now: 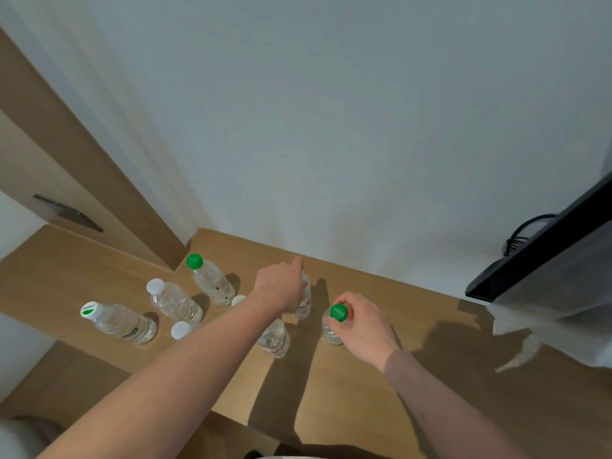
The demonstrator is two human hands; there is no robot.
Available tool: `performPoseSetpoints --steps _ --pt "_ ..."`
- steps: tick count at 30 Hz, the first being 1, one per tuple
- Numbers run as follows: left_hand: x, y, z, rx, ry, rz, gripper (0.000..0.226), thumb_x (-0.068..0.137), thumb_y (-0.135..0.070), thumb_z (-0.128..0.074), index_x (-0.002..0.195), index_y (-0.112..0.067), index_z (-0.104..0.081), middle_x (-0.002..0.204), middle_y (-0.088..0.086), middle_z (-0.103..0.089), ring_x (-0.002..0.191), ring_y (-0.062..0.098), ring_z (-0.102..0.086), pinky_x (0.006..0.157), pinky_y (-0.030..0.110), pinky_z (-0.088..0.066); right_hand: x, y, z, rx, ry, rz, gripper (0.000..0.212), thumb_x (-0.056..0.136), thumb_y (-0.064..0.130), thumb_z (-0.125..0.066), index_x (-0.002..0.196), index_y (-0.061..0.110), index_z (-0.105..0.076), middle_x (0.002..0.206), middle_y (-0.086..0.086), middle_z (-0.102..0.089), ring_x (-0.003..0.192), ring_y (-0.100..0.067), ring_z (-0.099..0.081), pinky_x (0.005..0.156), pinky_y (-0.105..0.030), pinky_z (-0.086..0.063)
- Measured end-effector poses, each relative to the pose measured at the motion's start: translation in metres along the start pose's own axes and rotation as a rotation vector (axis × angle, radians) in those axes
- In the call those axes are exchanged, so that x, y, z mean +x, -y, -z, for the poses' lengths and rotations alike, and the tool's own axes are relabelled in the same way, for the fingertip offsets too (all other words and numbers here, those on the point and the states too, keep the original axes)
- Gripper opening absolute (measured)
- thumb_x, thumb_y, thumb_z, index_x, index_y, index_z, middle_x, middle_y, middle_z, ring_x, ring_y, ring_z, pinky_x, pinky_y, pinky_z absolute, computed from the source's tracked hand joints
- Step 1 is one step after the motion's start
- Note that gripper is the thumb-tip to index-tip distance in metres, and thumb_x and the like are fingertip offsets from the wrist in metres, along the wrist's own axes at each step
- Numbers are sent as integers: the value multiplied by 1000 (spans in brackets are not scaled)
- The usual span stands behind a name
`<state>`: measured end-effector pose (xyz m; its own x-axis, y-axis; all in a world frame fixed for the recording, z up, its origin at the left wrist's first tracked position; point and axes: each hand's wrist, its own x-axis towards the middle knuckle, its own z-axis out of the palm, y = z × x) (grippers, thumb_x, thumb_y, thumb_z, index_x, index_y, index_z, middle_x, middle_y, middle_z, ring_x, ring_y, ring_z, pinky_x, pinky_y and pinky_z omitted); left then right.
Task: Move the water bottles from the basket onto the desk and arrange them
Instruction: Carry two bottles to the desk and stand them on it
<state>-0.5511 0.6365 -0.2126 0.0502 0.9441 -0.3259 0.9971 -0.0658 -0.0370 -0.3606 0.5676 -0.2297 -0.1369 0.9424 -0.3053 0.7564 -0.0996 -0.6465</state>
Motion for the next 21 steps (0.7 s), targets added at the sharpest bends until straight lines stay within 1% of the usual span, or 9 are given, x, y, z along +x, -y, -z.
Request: performPoseSetpoints --steps 3,5,8,10,13,15,17,19,21 --pt "-3 1 -1 -16 -12 -5 41 107 -45 -43 140 -21 -41 99 4 -70 82 26 -67 70 39 -57 -1 0 -4 16 -2 -9 23 99 48 -66 118 38 -59 111 18 -59 101 -6 -60 96 -37 -55" --pt "-7 6 2 -21 -10 -11 44 107 -46 -41 143 -22 -40 111 4 -70 91 27 -68 75 41 -57 -4 -1 -3 20 1 -18 24 100 47 -65 121 40 -57 111 20 -58 102 -5 -59 97 -37 -55" --pt "-25 14 12 -70 -41 -26 48 106 -48 -43 147 -23 -40 138 4 -59 116 28 -63 87 44 -56 -12 -3 1 20 16 -44 46 99 46 -67 140 40 -50 120 18 -56 107 -6 -58 96 -29 -51" --pt "-48 18 19 -163 -149 -56 49 104 -48 -47 147 -26 -43 144 0 -53 125 23 -56 91 41 -55 -23 -3 1 41 26 -70 65 97 47 -70 153 42 -38 124 19 -53 106 -4 -60 95 -29 -55" --pt "-99 31 28 -381 -354 -152 40 102 -46 -53 138 -30 -53 133 -11 -57 116 12 -56 87 31 -52 -52 0 -1 117 7 -103 76 95 42 -75 157 46 -31 121 27 -50 91 -4 -68 83 -26 -61" --pt "-137 44 30 -524 -386 -197 34 101 -44 -57 133 -35 -56 127 -22 -54 112 3 -55 85 28 -50 -76 8 -4 156 -14 -126 76 97 37 -74 158 47 -29 123 31 -47 96 -3 -66 83 -25 -61" --pt "-170 59 24 -580 -348 -230 29 100 -46 -59 128 -41 -55 123 -30 -50 110 -3 -53 85 27 -50 -100 18 -7 149 -28 -165 80 97 36 -72 160 50 -24 135 30 -46 106 0 -61 92 -26 -57" --pt "-195 73 12 -555 -252 -271 30 99 -53 -55 128 -46 -52 123 -32 -47 106 -3 -54 85 25 -48 -124 30 -14 137 -35 -193 82 97 38 -71 160 51 -21 144 28 -42 114 2 -56 99 -26 -51" --pt "-213 85 -2 -485 -136 -340 35 99 -59 -50 132 -49 -46 130 -34 -43 93 1 -53 84 20 -42 -147 41 -26 145 -45 -223 80 97 41 -70 160 51 -22 149 30 -37 124 3 -52 110 -32 -49"
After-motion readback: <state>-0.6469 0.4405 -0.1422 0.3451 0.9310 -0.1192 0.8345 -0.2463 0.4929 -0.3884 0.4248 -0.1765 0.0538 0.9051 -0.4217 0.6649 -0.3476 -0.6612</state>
